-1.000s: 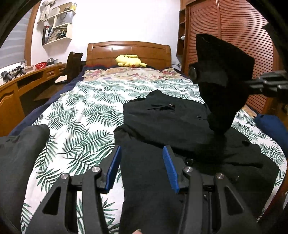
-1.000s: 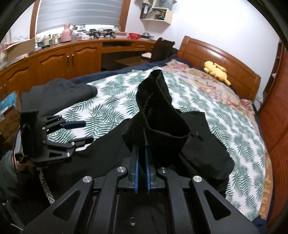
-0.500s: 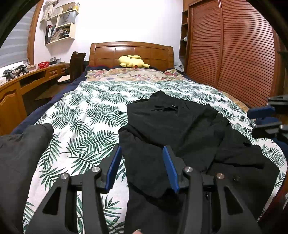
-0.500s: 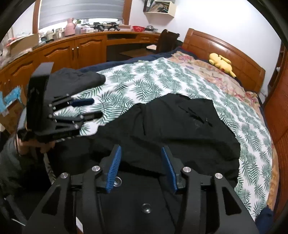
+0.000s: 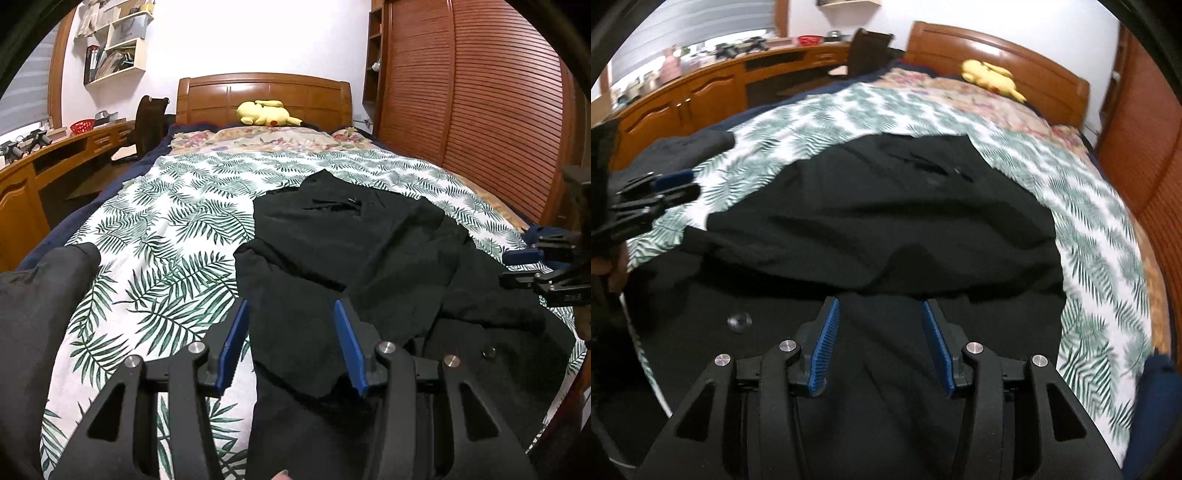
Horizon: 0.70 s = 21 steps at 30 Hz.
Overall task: Fold large clothes
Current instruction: 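Open the right gripper and withdraw it from the coat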
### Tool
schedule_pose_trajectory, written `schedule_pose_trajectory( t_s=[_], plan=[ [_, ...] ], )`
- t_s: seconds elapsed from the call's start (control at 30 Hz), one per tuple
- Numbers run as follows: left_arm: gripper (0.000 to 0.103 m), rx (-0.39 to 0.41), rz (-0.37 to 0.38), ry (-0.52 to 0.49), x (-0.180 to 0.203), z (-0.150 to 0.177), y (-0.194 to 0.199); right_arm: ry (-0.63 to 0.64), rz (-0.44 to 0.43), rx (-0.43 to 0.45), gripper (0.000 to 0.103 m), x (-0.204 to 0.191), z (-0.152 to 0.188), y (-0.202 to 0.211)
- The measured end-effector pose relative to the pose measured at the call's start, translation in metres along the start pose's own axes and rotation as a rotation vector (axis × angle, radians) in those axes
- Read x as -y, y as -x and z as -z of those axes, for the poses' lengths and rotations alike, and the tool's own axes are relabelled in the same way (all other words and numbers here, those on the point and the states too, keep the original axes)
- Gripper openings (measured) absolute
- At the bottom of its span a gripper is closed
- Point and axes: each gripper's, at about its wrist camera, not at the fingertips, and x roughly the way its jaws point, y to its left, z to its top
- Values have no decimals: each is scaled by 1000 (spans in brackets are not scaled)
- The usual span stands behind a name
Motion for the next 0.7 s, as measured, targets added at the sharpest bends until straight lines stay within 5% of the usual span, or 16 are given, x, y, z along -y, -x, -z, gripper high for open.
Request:
schedule_pose_trajectory(
  t_s=[0.33,0.7],
  plan=[
    [47,-31,25,-3,3,6,0,-47,2,-17,47,8,-3,-38],
    [47,-54,20,1,-2,11,3,-30,-100,-10,47,-37,-37,-78]
  ],
)
